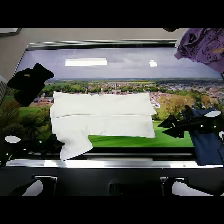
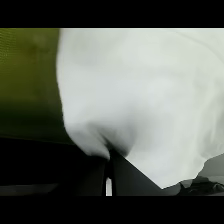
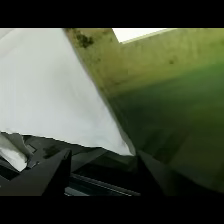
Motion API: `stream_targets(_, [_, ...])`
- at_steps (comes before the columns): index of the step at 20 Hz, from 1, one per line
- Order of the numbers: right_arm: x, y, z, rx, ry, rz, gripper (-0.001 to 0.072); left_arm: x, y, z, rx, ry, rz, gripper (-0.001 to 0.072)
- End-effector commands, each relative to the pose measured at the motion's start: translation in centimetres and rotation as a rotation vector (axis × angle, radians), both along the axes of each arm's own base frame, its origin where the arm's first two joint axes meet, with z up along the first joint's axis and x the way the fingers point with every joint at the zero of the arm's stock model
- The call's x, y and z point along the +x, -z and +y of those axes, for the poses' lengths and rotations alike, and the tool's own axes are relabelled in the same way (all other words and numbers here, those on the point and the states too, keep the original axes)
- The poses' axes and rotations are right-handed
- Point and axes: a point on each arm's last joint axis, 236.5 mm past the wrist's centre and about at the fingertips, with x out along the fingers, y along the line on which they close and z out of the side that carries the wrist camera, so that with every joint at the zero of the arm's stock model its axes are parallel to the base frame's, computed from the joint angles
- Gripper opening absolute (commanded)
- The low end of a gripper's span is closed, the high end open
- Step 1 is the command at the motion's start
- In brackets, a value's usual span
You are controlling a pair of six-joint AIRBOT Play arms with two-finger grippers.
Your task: Fold the clothes and pants, and hang the long-sleeved shirts on hangers.
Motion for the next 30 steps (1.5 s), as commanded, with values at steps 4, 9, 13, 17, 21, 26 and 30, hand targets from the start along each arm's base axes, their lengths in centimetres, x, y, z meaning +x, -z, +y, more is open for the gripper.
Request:
stream_targets(4, [-1.5, 2.7, 1.6, 0.057, 0.045, 0.040, 0.0475, -0.3, 0.0, -0.2, -0.005, 0.009, 0.009, 0.0019])
stream_targets(9, [-2.7, 3.7, 2.3, 0.071, 0.048, 0.063, 0.0475, -0.3, 0.0, -0.2, -0.006, 0.009, 0.010, 0.0019])
stream_targets(13, [-2.9, 4.2, 2.4, 0.059, 0.049, 0.065, 0.0474, -0.3, 0.0, -0.2, -0.006, 0.009, 0.010, 0.0019])
stream_targets(17, [-2.5, 5.0, 4.7, 0.003, -0.012, 0.050, 0.0307, -0.4, 0.0, -0.2, -0.009, 0.011, 0.012, 0.0019])
stream_targets(21, [-2.0, 4.8, 5.2, -0.002, -0.004, 0.041, 0.0032, -0.1, -0.6, -0.1, -0.013, 0.023, 0.009, 0.0017])
stream_targets(26, [-1.5, 0.9, 4.4, -0.060, -0.020, -0.043, 0.0032, 1.5, -5.3, 2.5, 0.090, 0.096, -0.018, 0.0015])
stream_targets(30, [-4.2, -2.0, 1.8, -0.231, -0.080, -0.052, 0.0032, 1.2, -10.9, 3.8, 0.189, 0.070, -0.071, 0.0015])
